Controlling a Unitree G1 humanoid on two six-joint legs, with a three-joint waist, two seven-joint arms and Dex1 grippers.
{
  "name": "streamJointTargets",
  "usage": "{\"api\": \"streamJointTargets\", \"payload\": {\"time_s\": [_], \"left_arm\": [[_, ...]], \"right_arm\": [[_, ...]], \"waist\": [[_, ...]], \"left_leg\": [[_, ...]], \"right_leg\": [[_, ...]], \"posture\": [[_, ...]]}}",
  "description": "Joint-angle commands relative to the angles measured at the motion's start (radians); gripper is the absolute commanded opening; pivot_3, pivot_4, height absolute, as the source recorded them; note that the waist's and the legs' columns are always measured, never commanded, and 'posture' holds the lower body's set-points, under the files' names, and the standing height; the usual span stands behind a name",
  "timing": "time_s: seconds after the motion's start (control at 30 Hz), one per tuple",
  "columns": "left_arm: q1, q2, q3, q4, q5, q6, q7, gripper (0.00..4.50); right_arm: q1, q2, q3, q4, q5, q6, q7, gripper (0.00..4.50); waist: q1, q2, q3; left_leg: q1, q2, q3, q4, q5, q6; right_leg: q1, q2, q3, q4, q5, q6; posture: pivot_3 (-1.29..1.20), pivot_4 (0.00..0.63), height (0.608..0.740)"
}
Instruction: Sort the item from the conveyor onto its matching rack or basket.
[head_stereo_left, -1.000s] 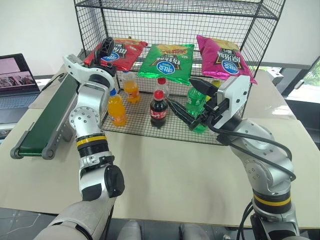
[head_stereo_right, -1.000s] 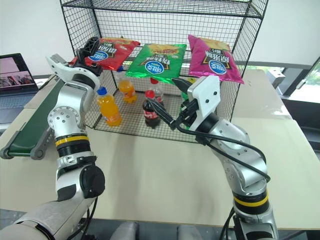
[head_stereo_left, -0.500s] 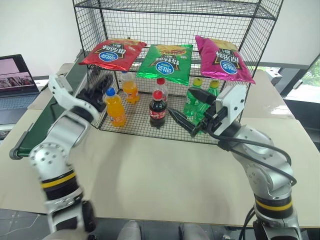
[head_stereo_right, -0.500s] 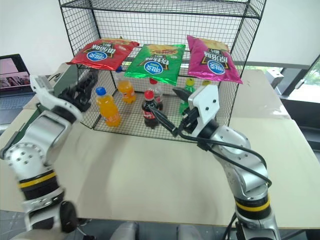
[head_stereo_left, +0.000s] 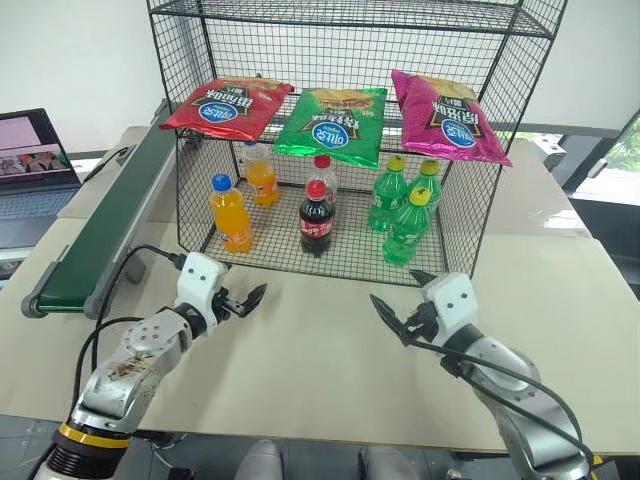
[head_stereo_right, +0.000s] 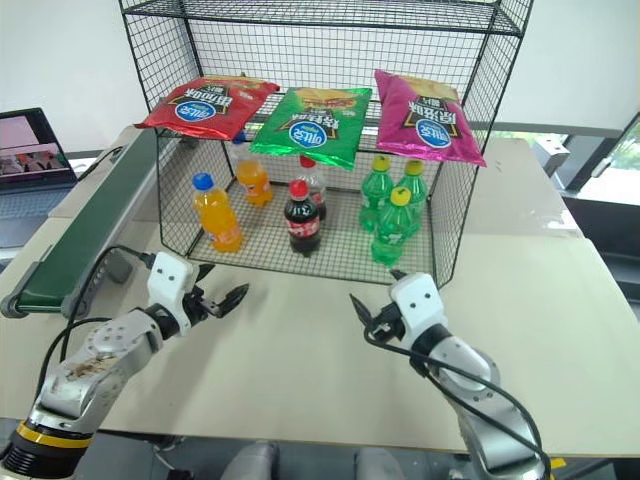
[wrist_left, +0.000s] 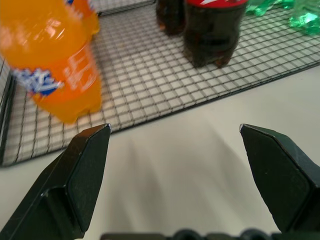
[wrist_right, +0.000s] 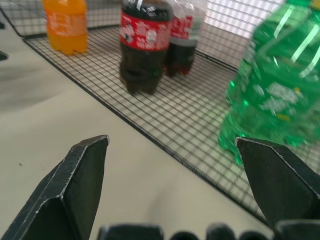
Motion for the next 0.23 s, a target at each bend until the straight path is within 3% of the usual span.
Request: {"api": "streamJointTargets", "payload": {"time_s": [0.03, 0.23], "left_arm": [[-0.008, -0.032, -0.003, 0.046, 0.076, -0.071, -0.035, 4.39], [-0.029, -0.107, -0.009, 0.114, 0.137, -0.100, -0.075, 4.39]], "right_arm": [[0.031, 0.014, -0.019, -0.022, -0.036, -0.043, -0.028, 4.50], [0.059, 0.040, -0.030, 0.004, -0.072, -0.074, -0.045, 4.50]], "waist": [[0.000, 0.000, 0.000], [0.000, 0.000, 0.000]], "left_leg": [[0.000, 0.000, 0.000, 0.000, 0.000, 0.000], [0.000, 0.000, 0.000, 0.001, 0.000, 0.000]], "right_leg": [[0.000, 0.000, 0.000, 0.000, 0.000, 0.000], [0.001, 0.000, 0.000, 0.001, 0.000, 0.000]], "posture": [[0.00, 0.150, 0.740], [0.00, 0.150, 0.740]]}}
